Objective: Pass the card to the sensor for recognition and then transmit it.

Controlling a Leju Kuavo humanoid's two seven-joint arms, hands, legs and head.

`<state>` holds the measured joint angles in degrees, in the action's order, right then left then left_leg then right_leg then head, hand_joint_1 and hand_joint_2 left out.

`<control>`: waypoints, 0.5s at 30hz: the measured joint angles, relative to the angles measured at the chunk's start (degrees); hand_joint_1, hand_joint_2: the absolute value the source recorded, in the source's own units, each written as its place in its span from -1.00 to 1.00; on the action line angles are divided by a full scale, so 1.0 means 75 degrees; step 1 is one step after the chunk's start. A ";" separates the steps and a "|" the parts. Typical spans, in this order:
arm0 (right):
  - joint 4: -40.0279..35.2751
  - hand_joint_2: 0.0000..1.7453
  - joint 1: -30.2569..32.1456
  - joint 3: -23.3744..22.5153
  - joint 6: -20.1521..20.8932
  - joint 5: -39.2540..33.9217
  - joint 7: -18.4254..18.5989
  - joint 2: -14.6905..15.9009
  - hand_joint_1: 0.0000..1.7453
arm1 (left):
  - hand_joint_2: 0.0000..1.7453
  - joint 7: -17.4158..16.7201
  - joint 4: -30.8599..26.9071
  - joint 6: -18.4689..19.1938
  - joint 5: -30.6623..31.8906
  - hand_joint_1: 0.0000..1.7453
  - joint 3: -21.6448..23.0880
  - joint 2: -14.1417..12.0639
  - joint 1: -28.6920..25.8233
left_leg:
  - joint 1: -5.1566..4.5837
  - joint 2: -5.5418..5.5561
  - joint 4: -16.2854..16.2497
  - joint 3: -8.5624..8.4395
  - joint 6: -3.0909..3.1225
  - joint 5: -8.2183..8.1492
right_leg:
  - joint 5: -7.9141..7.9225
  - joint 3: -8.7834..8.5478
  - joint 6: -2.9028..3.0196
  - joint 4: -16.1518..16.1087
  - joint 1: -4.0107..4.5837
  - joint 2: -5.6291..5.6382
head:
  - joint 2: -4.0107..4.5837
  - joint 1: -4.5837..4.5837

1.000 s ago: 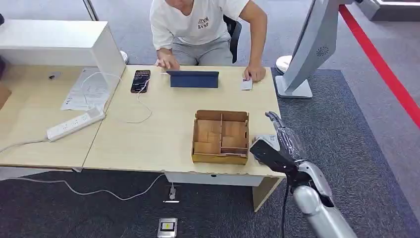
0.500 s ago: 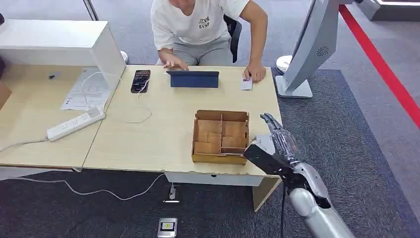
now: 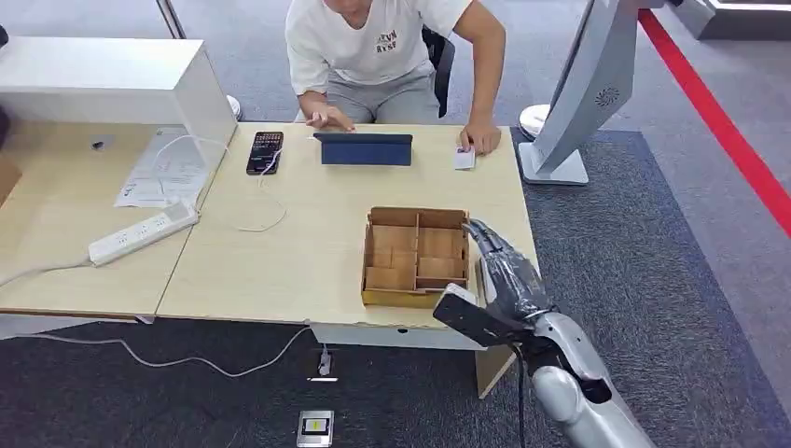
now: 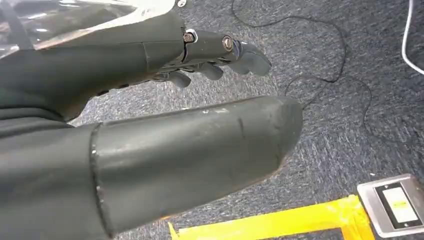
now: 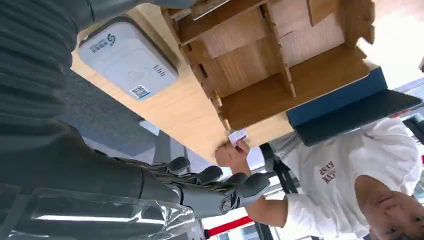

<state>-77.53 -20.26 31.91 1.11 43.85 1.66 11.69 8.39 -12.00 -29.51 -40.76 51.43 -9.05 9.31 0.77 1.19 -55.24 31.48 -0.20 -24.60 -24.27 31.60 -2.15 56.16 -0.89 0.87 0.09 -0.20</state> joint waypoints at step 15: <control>0.1405 1.00 -0.0538 0.0507 -0.1691 0.1312 -0.0055 -0.0530 -1.00 | -1.00 0.0006 0.0000 -0.0140 -0.0157 -1.00 0.0000 0.0079 0.0002 | 0.0000 0.0002 0.0000 0.0000 -0.0001 0.0001 | 0.0000 0.0001 0.0000 0.0000 0.0000 0.0000 | 0.0000 0.0000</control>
<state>-66.99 -24.29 35.71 -11.57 53.68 1.25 7.71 8.44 -12.00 -30.56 -41.94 51.43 -8.46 9.32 0.77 1.21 -55.24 31.48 -0.20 -24.60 -24.27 31.61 -2.15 56.16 -0.89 0.87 0.09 -0.20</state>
